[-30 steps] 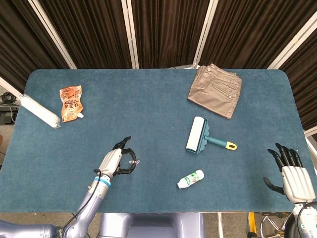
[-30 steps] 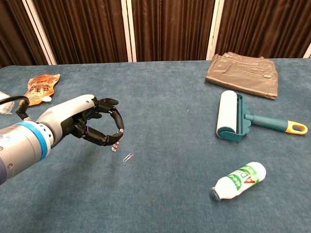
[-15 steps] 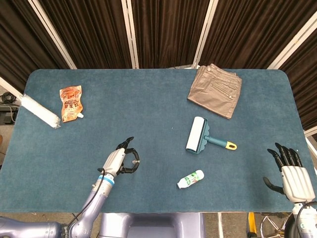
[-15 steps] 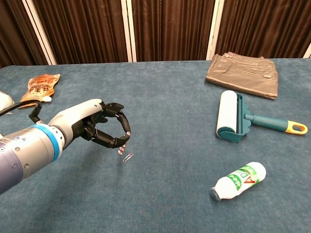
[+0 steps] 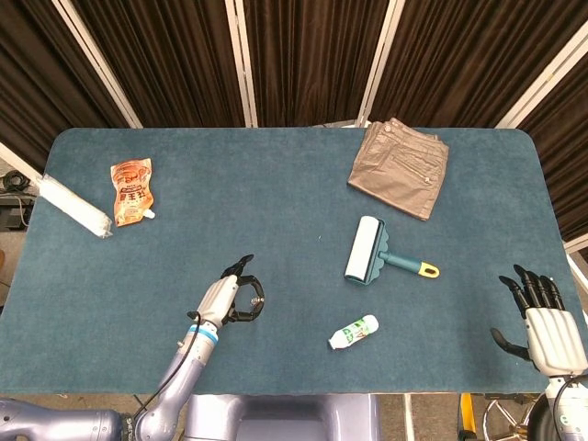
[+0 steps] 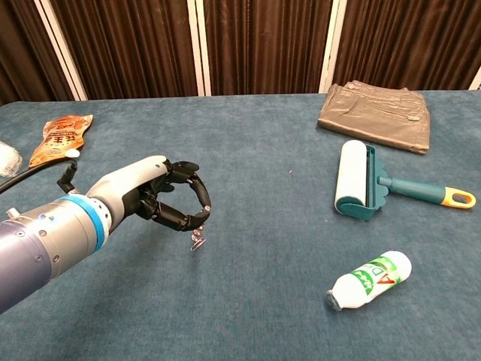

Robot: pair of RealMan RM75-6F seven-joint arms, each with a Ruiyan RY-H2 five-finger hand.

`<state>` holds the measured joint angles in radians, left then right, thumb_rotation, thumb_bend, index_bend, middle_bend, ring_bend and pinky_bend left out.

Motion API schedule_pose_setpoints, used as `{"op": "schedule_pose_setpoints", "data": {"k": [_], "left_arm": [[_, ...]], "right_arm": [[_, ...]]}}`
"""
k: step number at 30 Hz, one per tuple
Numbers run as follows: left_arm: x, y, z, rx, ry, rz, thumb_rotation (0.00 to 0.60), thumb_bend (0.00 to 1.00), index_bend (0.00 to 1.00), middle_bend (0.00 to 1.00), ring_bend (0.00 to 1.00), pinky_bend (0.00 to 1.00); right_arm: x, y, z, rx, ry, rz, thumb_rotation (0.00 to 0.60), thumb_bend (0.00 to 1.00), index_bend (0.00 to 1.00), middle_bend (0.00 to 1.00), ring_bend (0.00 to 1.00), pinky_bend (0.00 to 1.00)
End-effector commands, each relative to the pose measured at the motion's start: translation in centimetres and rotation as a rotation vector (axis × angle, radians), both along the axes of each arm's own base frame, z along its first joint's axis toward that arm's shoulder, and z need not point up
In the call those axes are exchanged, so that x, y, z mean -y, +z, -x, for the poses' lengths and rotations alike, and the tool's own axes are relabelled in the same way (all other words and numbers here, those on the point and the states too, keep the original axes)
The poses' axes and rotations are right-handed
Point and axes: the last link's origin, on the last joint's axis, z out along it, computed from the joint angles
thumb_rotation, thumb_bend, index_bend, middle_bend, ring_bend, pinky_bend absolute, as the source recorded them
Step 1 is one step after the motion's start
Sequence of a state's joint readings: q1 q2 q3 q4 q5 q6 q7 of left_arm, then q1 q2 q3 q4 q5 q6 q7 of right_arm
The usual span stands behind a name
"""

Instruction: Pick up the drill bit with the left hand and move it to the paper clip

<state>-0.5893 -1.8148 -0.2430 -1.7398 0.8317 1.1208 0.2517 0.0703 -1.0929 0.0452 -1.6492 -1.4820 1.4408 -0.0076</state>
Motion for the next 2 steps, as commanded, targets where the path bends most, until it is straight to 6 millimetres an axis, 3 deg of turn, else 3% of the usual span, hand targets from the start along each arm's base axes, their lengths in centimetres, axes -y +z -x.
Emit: {"op": "schedule_pose_setpoints", "data": {"k": [1, 2], "left_arm": [[0.00, -0.01, -0.01, 0.001, 0.000, 0.001, 0.600, 0.45, 0.63, 0.00, 0.00, 0.00], [0.00, -0.02, -0.01, 0.000, 0.000, 0.001, 0.600, 0.45, 0.63, 0.00, 0.00, 0.00]], "right_arm": [[-0.03, -0.01, 0.03, -0.001, -0.001, 0.000, 0.600, 0.16, 0.14, 0.00, 0.00, 0.00], [-0.03, -0.01, 0.04, 0.000, -0.002, 0.000, 0.600, 0.16, 0.14, 0.00, 0.00, 0.00]]}}
